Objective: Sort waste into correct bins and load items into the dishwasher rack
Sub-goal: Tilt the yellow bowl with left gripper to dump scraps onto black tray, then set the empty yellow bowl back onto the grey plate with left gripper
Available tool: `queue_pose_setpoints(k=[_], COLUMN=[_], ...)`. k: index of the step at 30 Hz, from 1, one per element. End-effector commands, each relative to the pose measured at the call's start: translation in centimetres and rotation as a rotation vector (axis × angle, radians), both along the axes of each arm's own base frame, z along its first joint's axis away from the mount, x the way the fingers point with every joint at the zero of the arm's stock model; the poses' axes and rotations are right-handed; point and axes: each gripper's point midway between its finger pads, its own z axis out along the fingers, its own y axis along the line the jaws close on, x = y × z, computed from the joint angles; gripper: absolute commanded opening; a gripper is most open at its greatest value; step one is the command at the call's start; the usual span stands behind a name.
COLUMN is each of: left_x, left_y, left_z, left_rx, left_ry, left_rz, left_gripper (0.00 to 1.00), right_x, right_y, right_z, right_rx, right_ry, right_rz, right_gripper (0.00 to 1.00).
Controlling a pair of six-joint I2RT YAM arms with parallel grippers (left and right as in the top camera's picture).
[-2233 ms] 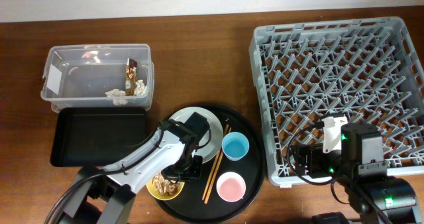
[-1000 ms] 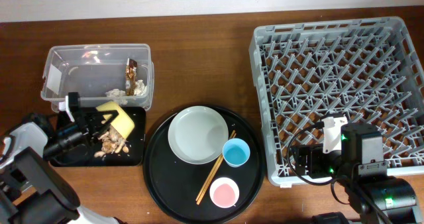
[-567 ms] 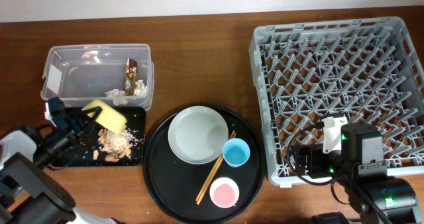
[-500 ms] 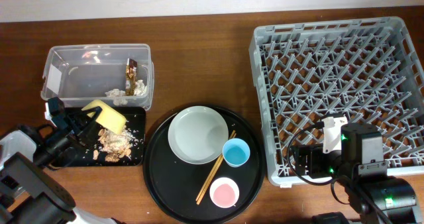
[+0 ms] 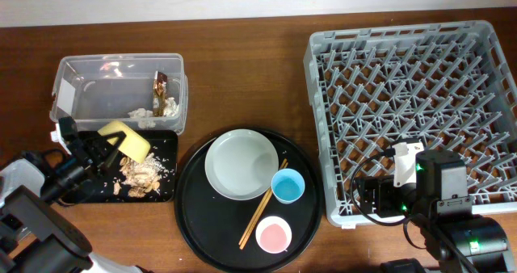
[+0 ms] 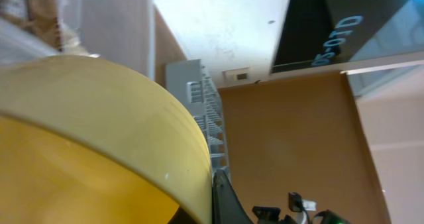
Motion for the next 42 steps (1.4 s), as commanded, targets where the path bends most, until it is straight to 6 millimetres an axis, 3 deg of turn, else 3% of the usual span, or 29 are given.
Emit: queue_pose_setpoints(k=[1, 4, 6, 9, 14, 16, 18, 23, 26, 29, 32, 34, 35, 36, 39, 40, 42], left_x=[-0.1, -1.5, -2.9, -3.8, -3.3, -2.6, -2.3, -2.4, -2.6, -2.5, -3.0, -3.3, -3.3, -3.3, -3.4, -3.5, -3.6], left_y=[-0.2, -2.9, -6.8, -10.9, -16.0, -17.7, -20.4, -23.9, -25.4, -27.0, -26.9, -27.0, -27.0, -27.0, -27.0, -26.9, -26.9], left_z=[1.8, 2.8, 3.5, 3.8, 0.1, -2.3, -3.4, -6.4, -7.3, -8.0, -10.1, -10.9, -10.9, -10.8, -10.1, -9.0, -6.3], left_rx=[-0.02, 0.064, 0.175, 0.284, 0.451, 0.601, 0.715, 1.029, 1.164, 1.175, 1.179, 1.171, 1.165, 1.165, 1.163, 1.163, 1.159], left_ry=[-0.107, -0.118, -0.118, -0.155, -0.024, 0.061, 0.03, 0.071, 0.045, 0.006, 0.065, 0.091, 0.092, 0.089, 0.079, 0.069, 0.041], left_rz=[0.019, -0.059, -0.206, -0.375, -0.574, -0.607, -0.658, -0.663, -0.658, -0.683, -0.724, -0.745, -0.749, -0.748, -0.742, -0.735, -0.719], left_gripper=[0.0, 0.0, 0.0, 0.0, 0.0, 0.0, 0.0, 0.0, 0.0, 0.02, 0.09, 0.1, 0.15, 0.19, 0.45, 0.51, 0.56], right_x=[0.1, 0.1, 0.1, 0.1, 0.1, 0.1, 0.1, 0.1, 0.0, -0.1, -0.2, -0.2, -0.2, -0.2, -0.2, -0.2, -0.2], right_y=[0.2, 0.2, 0.2, 0.2, 0.2, 0.2, 0.2, 0.2, 0.2, 0.2, 0.2, 0.2, 0.1, 0.1, 0.1, 0.1, 0.1], right_z=[0.6, 0.6, 0.6, 0.6, 0.6, 0.6, 0.6, 0.6, 0.6, 0.5, 0.4, 0.4, 0.4, 0.4, 0.4, 0.4, 0.4], right_rx=[0.013, 0.013, 0.013, 0.013, 0.013, 0.012, 0.013, 0.013, 0.012, 0.012, 0.011, 0.011, 0.011, 0.011, 0.01, 0.01, 0.01], right_ry=[-0.016, -0.017, -0.017, -0.016, -0.013, -0.013, -0.013, -0.013, -0.012, -0.006, -0.001, 0.001, 0.001, 0.001, 0.001, 0.001, 0.001], right_rz=[-0.002, -0.002, -0.002, -0.002, -0.002, -0.002, -0.002, -0.002, -0.002, -0.002, -0.002, -0.002, -0.002, -0.002, -0.002, -0.002, -0.002], right_gripper=[0.99, 0.99, 0.99, 0.99, 0.99, 0.99, 0.99, 0.99, 0.99, 0.99, 0.99, 0.99, 0.99, 0.99, 0.99, 0.99, 0.99])
